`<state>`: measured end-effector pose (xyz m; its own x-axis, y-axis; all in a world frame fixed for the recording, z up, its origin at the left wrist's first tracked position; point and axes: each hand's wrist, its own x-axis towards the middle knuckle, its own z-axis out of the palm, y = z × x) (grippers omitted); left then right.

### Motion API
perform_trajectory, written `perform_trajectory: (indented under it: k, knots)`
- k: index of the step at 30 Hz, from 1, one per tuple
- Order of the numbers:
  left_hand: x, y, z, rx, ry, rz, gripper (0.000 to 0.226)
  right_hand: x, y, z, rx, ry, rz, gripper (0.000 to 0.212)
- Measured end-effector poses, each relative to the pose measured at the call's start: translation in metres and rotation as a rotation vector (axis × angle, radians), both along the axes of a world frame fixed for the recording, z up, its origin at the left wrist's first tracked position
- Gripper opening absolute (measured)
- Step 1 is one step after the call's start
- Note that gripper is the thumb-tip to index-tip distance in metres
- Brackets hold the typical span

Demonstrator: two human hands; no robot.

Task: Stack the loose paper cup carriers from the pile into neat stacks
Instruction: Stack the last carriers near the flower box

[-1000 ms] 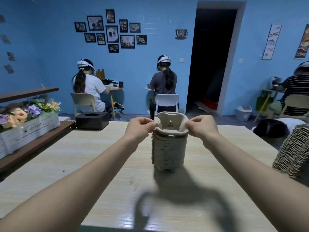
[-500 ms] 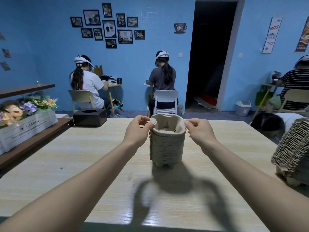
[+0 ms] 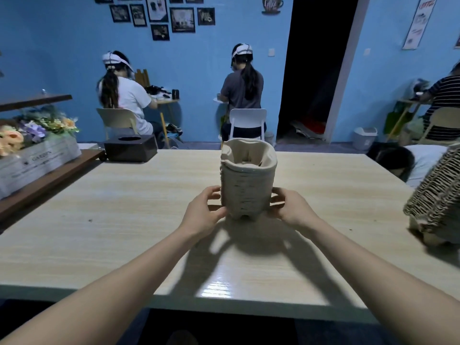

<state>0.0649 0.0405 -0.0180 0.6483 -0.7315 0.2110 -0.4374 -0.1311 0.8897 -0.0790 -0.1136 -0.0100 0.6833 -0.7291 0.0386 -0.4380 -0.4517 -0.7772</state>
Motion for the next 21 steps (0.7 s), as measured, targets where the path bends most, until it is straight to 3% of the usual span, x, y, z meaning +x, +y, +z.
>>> perform_trajectory:
  k: [3,12,21]
  knots:
    - [0.002,-0.002,-0.003,-0.046,-0.013,0.021,0.044,0.005,0.004,0.0,-0.047,-0.043,0.003,0.042]
    - [0.054,0.023,-0.007,-0.057,0.004,0.12,0.038,0.062,0.025,-0.003,-0.081,-0.098,0.091,0.041]
    - [0.124,0.063,-0.006,-0.07,0.001,0.232,0.04,0.149,0.054,-0.009,-0.13,-0.135,0.187,0.025]
